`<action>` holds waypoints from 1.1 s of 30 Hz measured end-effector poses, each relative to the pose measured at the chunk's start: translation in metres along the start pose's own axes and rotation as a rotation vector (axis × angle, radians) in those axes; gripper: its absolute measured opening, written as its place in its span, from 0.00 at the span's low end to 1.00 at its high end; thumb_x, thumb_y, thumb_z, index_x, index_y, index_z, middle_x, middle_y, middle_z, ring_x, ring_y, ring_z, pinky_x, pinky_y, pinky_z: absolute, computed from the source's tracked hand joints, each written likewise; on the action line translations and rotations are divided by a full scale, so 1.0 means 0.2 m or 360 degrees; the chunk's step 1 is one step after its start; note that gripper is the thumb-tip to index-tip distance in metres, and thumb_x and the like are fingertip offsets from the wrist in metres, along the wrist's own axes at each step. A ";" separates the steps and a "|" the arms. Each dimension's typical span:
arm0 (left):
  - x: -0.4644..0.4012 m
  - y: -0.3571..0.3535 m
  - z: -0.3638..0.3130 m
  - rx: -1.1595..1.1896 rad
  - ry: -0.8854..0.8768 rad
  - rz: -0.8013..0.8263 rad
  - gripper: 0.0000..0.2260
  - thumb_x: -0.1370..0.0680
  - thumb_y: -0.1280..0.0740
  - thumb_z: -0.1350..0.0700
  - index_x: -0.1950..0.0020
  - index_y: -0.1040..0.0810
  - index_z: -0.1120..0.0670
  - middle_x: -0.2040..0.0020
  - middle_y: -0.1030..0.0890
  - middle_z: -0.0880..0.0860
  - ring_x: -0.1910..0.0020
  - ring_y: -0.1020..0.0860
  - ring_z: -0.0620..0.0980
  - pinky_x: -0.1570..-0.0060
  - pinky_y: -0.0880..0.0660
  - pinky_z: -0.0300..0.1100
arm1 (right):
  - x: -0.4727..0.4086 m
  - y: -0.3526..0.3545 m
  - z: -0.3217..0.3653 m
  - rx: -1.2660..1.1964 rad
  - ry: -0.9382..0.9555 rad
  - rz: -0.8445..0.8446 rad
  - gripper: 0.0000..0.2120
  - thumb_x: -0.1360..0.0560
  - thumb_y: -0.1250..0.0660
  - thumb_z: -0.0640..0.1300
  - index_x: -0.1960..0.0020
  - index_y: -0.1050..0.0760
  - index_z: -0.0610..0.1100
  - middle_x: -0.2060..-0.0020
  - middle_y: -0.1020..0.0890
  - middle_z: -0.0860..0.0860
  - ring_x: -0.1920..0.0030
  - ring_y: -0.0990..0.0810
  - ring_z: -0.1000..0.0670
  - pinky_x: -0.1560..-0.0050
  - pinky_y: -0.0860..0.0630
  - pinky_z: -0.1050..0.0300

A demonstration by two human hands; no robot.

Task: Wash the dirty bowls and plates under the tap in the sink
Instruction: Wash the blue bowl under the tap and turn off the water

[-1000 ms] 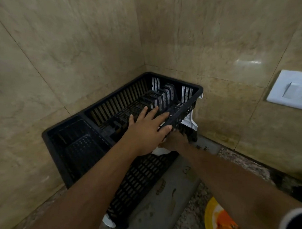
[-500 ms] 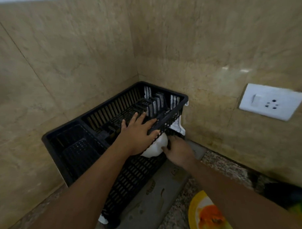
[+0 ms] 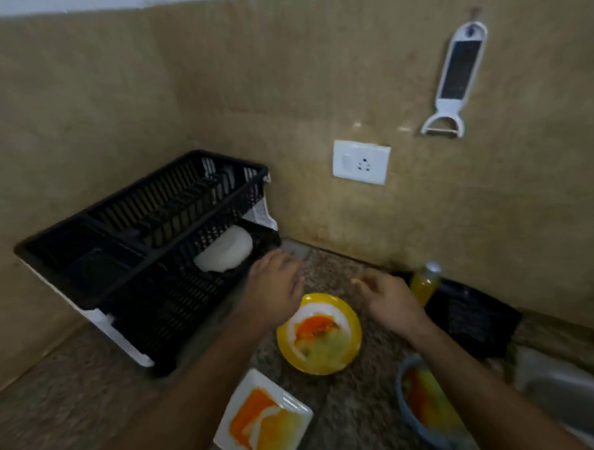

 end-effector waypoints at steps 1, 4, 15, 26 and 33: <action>0.04 -0.06 -0.08 0.0123 0.0031 0.0084 0.18 0.21 0.43 0.47 0.38 0.22 0.54 0.39 0.23 0.54 0.37 0.27 0.56 0.40 0.30 0.51 | 0.09 0.05 -0.06 0.0000 -0.0042 -0.0012 0.11 0.20 0.39 0.57 0.48 0.21 0.53 0.53 0.16 0.54 0.50 0.19 0.51 0.51 0.23 0.50; 0.14 -0.24 -0.30 0.0408 0.0131 0.0257 0.20 0.21 0.40 0.47 0.33 0.24 0.55 0.40 0.20 0.55 0.40 0.24 0.57 0.44 0.27 0.49 | 0.35 0.18 -0.25 0.0010 -0.0258 -0.0008 0.09 0.19 0.40 0.55 0.49 0.22 0.54 0.55 0.18 0.55 0.54 0.20 0.51 0.52 0.22 0.50; 0.34 -0.66 -0.88 0.0560 0.0257 0.1135 0.17 0.22 0.37 0.45 0.37 0.24 0.51 0.43 0.19 0.56 0.48 0.20 0.55 0.51 0.24 0.48 | 0.88 0.11 -0.76 -0.0019 -0.0608 0.0170 0.24 0.21 0.41 0.62 0.28 0.33 0.54 0.35 0.22 0.51 0.38 0.23 0.47 0.43 0.27 0.54; 0.48 -0.64 -1.13 0.0765 0.0040 0.0689 0.17 0.22 0.38 0.49 0.34 0.28 0.39 0.42 0.18 0.45 0.46 0.20 0.48 0.48 0.23 0.47 | 1.10 0.27 -0.87 -0.0477 -0.0787 0.0077 0.03 0.24 0.35 0.54 0.52 0.28 0.58 0.71 0.16 0.50 0.73 0.17 0.49 0.72 0.23 0.58; 0.42 -0.61 -1.54 0.1156 0.0066 0.0606 0.22 0.25 0.33 0.39 0.32 0.27 0.41 0.50 0.19 0.47 0.52 0.19 0.44 0.50 0.20 0.49 | 1.36 0.54 -1.05 -0.1020 -0.0914 -0.0375 0.06 0.21 0.35 0.46 0.49 0.22 0.45 0.69 0.16 0.42 0.70 0.16 0.41 0.68 0.20 0.51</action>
Point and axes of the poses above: each hand's wrist, its own x-axis away from the middle knuckle, its own y-axis out of the back of the hand, z = x × y, the point moved 1 cm from there along -x, towards the middle knuckle
